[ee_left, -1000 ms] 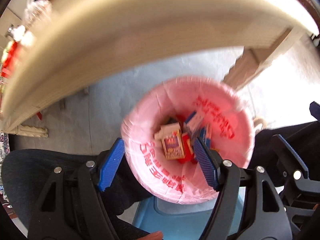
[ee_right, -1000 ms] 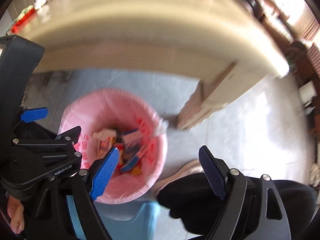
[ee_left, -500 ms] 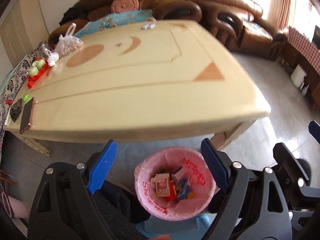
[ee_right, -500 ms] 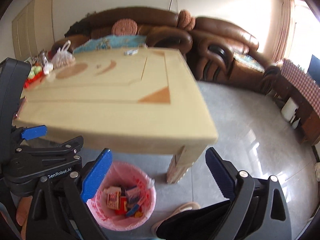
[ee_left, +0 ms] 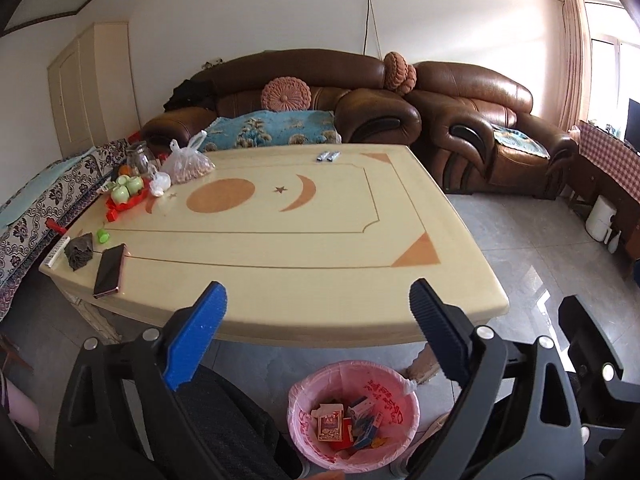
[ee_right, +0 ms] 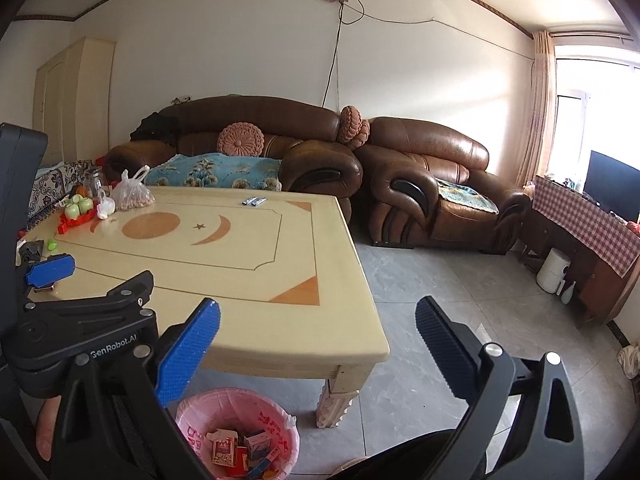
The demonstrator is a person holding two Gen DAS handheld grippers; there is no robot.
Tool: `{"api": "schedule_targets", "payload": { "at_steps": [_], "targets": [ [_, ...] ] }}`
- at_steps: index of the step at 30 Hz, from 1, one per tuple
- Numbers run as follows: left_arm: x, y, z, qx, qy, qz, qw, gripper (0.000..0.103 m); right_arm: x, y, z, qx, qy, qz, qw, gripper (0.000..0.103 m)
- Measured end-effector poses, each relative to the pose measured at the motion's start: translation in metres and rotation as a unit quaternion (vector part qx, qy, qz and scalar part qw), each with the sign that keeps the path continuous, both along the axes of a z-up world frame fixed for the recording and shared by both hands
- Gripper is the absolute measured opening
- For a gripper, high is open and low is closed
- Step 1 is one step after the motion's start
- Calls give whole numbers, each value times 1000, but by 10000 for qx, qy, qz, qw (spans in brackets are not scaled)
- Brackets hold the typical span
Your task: Collect trash
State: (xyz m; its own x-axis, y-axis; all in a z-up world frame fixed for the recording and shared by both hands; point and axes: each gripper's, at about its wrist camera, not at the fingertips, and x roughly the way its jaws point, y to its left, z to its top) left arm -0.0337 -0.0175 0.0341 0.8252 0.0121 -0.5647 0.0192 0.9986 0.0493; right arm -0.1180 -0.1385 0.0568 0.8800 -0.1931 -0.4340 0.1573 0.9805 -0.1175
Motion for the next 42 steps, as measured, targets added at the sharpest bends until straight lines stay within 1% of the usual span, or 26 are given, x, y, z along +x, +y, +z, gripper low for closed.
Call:
{"api": "schedule_targets", "payload": {
  "at_steps": [2,7,11,23,42],
  "targets": [
    [-8,1,7,7,-165,73,9998,92,-7,2,5,8,-93,-17,10000,96],
    [-21,4,16,-64,-290,57,9995,92,-20,6,13,-70,-245,-148,9996,96],
    [-30,4,20,-41,-370,76,9993,93,-24,6,14,-20,-260,-163,9995,96],
    [-25,10,17,-59,-241,91,9996,94,-21,5,11,44,-147,-157,9998,96],
    [-26,12,17,-69,-238,88,9997,94,-21,4,11,45,-153,-151,9998,96]
  ]
}}
